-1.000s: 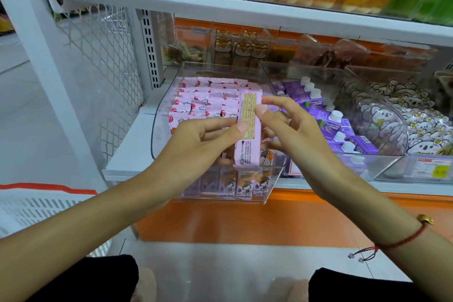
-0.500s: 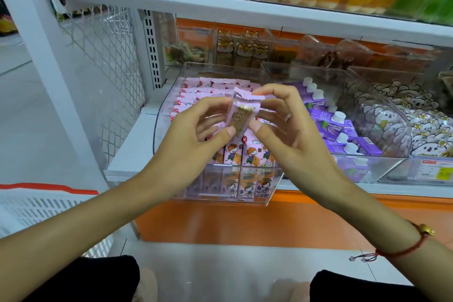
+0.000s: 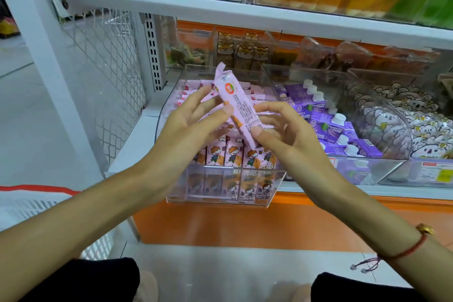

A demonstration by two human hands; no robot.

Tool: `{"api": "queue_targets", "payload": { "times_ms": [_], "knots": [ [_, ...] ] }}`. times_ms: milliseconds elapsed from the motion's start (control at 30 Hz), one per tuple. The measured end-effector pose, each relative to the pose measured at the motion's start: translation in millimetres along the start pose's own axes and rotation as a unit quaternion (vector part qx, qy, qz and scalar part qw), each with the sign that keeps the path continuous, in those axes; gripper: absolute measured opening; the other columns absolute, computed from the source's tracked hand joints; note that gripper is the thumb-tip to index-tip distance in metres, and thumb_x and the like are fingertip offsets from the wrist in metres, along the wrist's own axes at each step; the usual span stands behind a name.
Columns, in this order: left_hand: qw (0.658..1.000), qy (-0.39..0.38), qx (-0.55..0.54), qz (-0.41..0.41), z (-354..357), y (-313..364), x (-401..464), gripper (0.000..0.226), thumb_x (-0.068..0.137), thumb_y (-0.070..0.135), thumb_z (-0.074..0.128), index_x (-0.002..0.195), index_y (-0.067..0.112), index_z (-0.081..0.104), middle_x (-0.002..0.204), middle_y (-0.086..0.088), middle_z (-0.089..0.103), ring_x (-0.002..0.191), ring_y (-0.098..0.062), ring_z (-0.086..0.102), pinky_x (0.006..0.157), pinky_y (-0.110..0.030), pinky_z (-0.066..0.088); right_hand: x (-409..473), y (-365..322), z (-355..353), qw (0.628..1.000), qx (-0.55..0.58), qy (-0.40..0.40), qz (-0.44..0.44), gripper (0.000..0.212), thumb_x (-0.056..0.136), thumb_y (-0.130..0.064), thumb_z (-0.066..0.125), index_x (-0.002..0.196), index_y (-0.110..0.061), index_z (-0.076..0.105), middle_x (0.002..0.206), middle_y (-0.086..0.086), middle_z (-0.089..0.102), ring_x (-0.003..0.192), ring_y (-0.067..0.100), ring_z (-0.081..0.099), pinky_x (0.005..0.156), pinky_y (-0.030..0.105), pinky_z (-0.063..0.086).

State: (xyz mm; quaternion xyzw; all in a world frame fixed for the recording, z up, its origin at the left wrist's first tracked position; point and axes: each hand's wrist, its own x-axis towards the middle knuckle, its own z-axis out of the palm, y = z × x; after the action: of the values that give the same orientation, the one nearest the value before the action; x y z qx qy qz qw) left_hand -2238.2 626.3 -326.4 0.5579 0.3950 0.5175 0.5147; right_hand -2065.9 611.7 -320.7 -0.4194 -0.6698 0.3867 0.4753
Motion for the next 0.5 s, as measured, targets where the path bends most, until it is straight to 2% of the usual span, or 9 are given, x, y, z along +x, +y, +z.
{"api": "queue_targets", "payload": {
  "times_ms": [100, 200, 267, 300, 400, 467, 500],
  "knots": [
    [1.000, 0.009, -0.012, 0.004, -2.5, 0.7, 0.1, 0.049, 0.092, 0.020, 0.059, 0.138, 0.027, 0.046, 0.122, 0.004, 0.067, 0.104, -0.010, 0.068, 0.087, -0.028, 0.056, -0.2, 2.0, 0.1, 0.999, 0.027, -0.038, 0.027, 0.019, 0.090, -0.013, 0.060, 0.105, -0.025, 0.055, 0.086, -0.019, 0.070, 0.077, -0.001, 0.064, 0.070, 0.012, 0.048],
    [0.999, 0.030, -0.035, 0.000, -1.2, 1.1, -1.1, 0.052, 0.090, 0.023, 0.062, 0.139, 0.027, 0.045, 0.118, 0.000, 0.068, 0.100, -0.012, 0.069, 0.080, -0.025, 0.057, -2.4, 1.8, 3.0, 1.000, -0.002, -0.005, 0.009, 0.032, 0.073, -0.029, 0.073, 0.101, -0.028, 0.059, 0.087, -0.023, 0.069, 0.080, -0.003, 0.064, 0.072, 0.012, 0.050],
    [0.998, 0.038, -0.051, -0.005, -0.5, 2.6, -1.1, 0.054, 0.087, 0.024, 0.064, 0.138, 0.025, 0.045, 0.116, -0.001, 0.069, 0.100, -0.012, 0.069, 0.078, -0.024, 0.057, -1.9, 0.1, 3.7, 0.999, -0.012, 0.030, 0.004, 0.027, 0.077, -0.023, 0.074, 0.101, -0.024, 0.062, 0.094, -0.017, 0.069, 0.083, -0.001, 0.065, 0.075, 0.016, 0.053],
    [0.997, 0.043, -0.059, -0.010, -0.3, 3.6, -1.3, 0.055, 0.085, 0.026, 0.067, 0.136, 0.024, 0.046, 0.115, -0.002, 0.069, 0.100, -0.012, 0.069, 0.078, -0.025, 0.057, -1.9, -1.2, 3.7, 0.999, -0.003, 0.040, 0.010, 0.025, 0.080, -0.022, 0.072, 0.103, -0.021, 0.062, 0.098, -0.013, 0.070, 0.084, 0.002, 0.067, 0.078, 0.022, 0.055],
    [0.996, 0.060, -0.056, -0.020, -2.4, 6.2, -0.8, 0.058, 0.074, 0.034, 0.074, 0.126, 0.021, 0.051, 0.109, -0.002, 0.071, 0.093, -0.010, 0.071, 0.078, -0.026, 0.058, -2.2, -3.9, 1.8, 0.997, 0.030, 0.063, 0.040, 0.031, 0.080, -0.031, 0.066, 0.108, -0.018, 0.064, 0.089, -0.008, 0.073, 0.083, 0.009, 0.069, 0.084, 0.041, 0.054],
    [0.997, 0.067, -0.036, -0.022, -3.5, 8.8, -1.1, 0.060, 0.070, 0.040, 0.074, 0.122, 0.019, 0.053, 0.103, 0.005, 0.072, 0.085, -0.005, 0.071, 0.080, -0.027, 0.058, -0.4, -4.8, -0.8, 0.994, 0.050, 0.077, 0.056, 0.042, 0.075, -0.038, 0.064, 0.111, -0.018, 0.064, 0.086, -0.003, 0.073, 0.082, 0.012, 0.069, 0.079, 0.042, 0.056],
    [0.997, 0.072, -0.027, -0.021, -3.8, 9.4, -1.7, 0.060, 0.067, 0.042, 0.075, 0.119, 0.018, 0.055, 0.102, 0.007, 0.071, 0.084, -0.003, 0.071, 0.079, -0.026, 0.058, 0.8, -4.9, -2.0, 0.992, 0.069, 0.082, 0.063, 0.043, 0.075, -0.038, 0.065, 0.113, -0.017, 0.062, 0.088, -0.001, 0.071, 0.081, 0.014, 0.069, 0.074, 0.035, 0.056]
  ]
}}
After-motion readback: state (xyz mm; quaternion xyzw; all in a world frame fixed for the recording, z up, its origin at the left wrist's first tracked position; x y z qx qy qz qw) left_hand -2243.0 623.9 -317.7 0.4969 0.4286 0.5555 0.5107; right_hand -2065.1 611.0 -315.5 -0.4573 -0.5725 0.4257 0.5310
